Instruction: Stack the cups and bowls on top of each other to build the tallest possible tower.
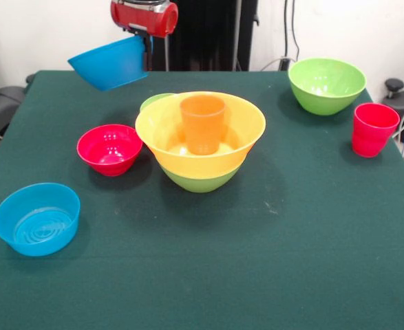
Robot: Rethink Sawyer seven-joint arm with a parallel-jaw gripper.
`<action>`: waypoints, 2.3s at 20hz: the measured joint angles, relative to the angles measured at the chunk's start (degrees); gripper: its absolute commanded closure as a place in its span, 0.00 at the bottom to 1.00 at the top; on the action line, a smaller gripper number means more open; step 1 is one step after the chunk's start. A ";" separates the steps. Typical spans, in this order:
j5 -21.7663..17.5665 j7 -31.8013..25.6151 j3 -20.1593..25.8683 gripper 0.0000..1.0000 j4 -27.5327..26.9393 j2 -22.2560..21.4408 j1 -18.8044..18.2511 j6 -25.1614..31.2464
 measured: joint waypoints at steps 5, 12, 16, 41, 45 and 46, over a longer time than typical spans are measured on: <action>0.00 0.00 0.00 1.00 0.00 0.00 0.00 0.00; 0.02 0.00 -0.09 1.00 -0.43 -0.04 1.51 1.48; 0.80 0.00 -0.12 1.00 -2.00 -0.45 5.50 7.62; 2.53 0.00 -4.57 1.00 -7.35 2.48 12.34 3.85; 2.54 0.00 -5.36 1.00 -7.77 3.36 12.50 0.47; 2.54 0.00 -5.48 1.00 -7.79 3.49 12.52 0.08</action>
